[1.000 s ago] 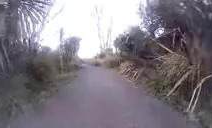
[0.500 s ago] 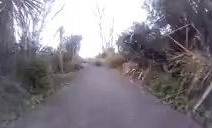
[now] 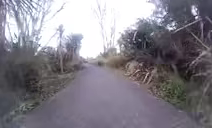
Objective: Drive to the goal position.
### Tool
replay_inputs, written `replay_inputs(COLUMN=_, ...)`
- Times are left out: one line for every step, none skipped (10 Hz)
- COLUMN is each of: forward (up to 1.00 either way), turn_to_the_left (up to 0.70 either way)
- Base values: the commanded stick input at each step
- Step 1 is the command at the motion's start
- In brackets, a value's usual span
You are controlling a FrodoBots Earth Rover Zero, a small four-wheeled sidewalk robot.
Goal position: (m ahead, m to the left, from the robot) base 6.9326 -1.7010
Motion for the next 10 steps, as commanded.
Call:
replay_inputs(forward=0.70, turn_to_the_left=-0.13)
replay_inputs(forward=0.70, turn_to_the_left=-0.26)
replay_inputs(forward=0.70, turn_to_the_left=-0.35)
replay_inputs(forward=0.70, turn_to_the_left=-0.35)
replay_inputs(forward=0.70, turn_to_the_left=-0.35)
replay_inputs(forward=0.70, turn_to_the_left=-0.32)
replay_inputs(forward=0.70, turn_to_the_left=-0.21)
replay_inputs(forward=0.70, turn_to_the_left=-0.11)
replay_inputs(forward=0.70, turn_to_the_left=0.00)
replay_inputs(forward=0.70, turn_to_the_left=0.00)
